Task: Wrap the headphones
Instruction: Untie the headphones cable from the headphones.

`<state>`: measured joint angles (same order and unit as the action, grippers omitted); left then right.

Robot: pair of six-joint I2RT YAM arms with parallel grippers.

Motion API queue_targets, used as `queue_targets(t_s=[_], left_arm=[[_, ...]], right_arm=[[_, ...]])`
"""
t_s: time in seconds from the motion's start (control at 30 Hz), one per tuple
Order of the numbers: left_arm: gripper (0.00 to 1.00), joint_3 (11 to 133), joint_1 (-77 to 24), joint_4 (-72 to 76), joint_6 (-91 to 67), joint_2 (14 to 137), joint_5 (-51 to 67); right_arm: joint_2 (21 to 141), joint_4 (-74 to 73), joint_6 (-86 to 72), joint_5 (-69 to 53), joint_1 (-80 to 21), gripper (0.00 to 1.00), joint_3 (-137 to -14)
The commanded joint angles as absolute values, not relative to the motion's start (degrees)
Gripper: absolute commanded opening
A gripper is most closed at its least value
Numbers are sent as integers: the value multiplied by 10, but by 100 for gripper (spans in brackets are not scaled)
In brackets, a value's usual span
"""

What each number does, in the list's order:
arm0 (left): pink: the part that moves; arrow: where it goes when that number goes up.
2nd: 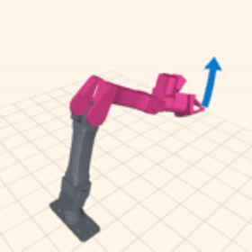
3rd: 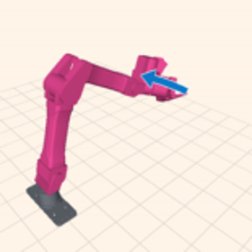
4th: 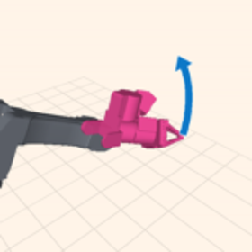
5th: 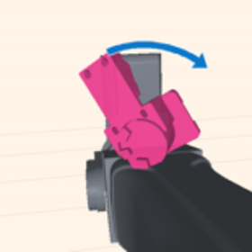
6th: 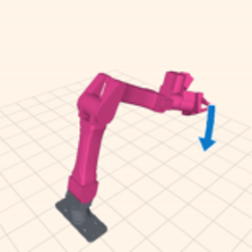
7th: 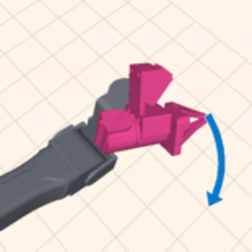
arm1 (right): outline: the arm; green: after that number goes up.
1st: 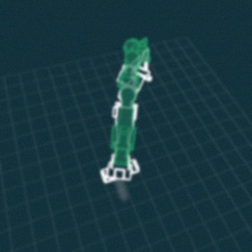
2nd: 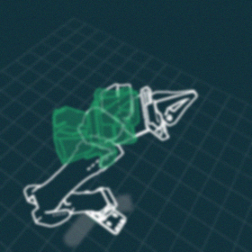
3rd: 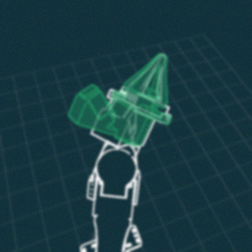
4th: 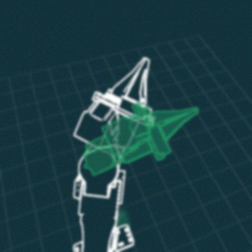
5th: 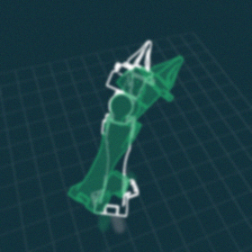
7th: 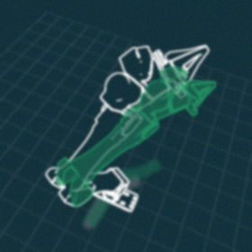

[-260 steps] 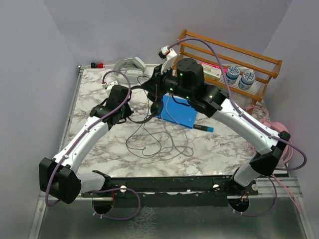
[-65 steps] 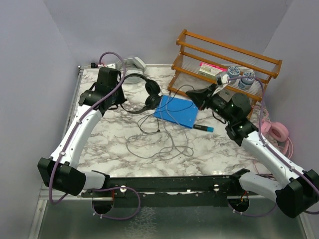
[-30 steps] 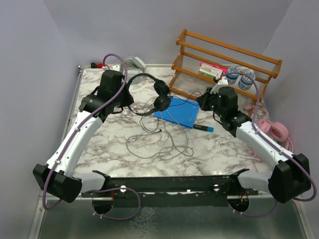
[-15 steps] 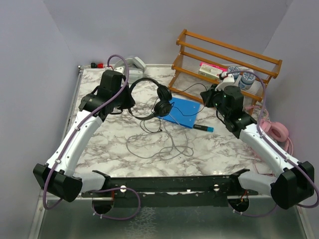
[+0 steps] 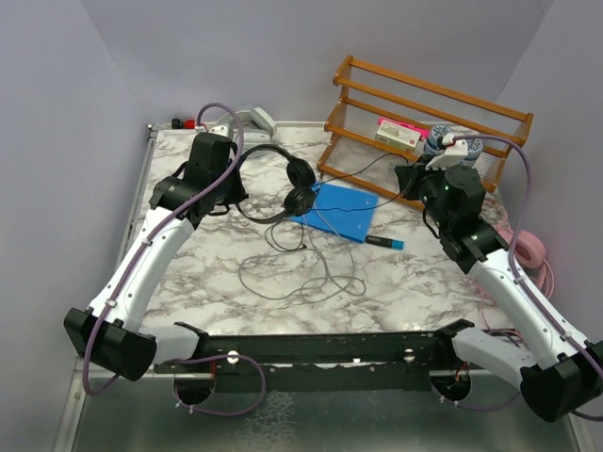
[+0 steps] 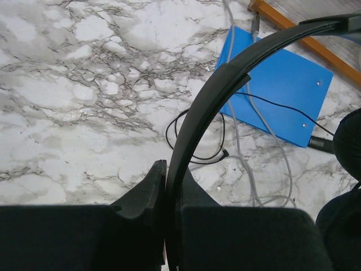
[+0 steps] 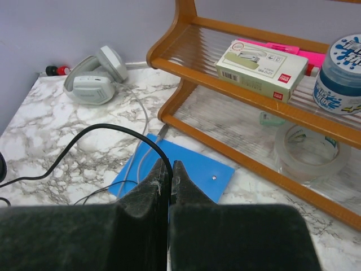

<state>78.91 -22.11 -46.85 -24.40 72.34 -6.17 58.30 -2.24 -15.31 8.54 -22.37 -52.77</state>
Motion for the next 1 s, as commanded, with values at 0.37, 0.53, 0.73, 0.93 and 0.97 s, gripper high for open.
queue_targets(t_s=[0.37, 0.53, 0.73, 0.93, 0.97], left_arm=[[0, 757, -209, -443, -197, 720, -117], [0, 730, -244, -446, -183, 720, -241], [0, 721, -294, -452, -171, 742, -311], [0, 716, -320, -432, -116, 745, -227], [0, 714, -320, -426, -110, 738, -207]], right_arm=[[544, -93, -117, 134, -222, 0, -574], [565, -82, -106, 86, -222, 1, -636], [577, -24, -82, -28, -222, 1, -683], [624, -38, -64, -17, -222, 1, -735], [640, -53, -61, -7, -222, 1, -748]])
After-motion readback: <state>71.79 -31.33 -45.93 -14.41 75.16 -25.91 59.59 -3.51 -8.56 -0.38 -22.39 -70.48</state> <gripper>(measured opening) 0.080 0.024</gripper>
